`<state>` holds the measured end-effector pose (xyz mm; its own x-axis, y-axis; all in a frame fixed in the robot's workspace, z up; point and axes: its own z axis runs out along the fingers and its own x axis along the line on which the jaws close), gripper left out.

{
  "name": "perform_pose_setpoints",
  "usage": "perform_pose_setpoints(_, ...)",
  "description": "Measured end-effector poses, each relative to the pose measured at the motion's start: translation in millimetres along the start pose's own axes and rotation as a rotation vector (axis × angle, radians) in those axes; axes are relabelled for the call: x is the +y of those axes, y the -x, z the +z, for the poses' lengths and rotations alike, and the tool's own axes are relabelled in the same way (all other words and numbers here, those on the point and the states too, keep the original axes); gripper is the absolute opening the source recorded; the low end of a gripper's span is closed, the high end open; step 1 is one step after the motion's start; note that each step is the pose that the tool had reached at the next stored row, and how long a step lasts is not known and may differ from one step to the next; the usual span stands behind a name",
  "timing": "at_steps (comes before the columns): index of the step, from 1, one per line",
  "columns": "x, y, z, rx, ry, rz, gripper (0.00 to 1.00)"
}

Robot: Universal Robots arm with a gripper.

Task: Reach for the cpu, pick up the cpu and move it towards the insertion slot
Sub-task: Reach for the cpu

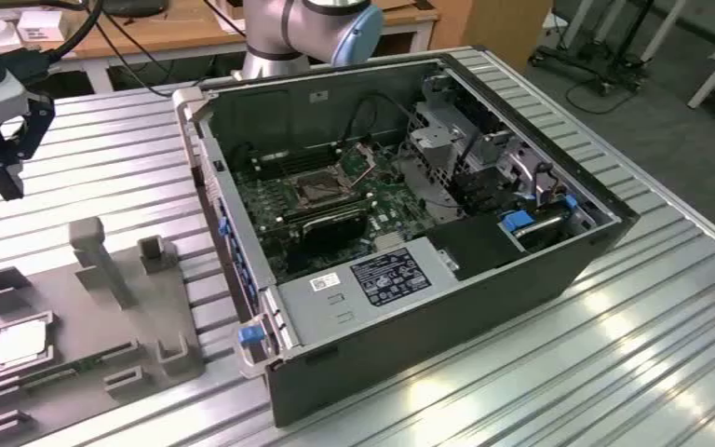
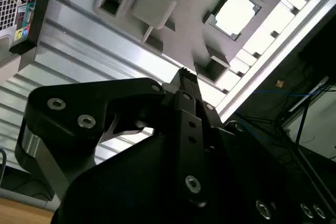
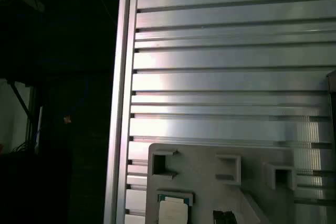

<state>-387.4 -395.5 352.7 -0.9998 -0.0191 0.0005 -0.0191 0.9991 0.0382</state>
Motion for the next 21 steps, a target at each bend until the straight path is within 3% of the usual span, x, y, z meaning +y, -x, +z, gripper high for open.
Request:
perform_pose_setpoints(13,0.0,-0.2,-0.1,0.0002,-0.0001,0.0,0.11)
perform_pose_setpoints(21,0.1,-5.2,0.5,0.0001,0.0,0.0,0.11)
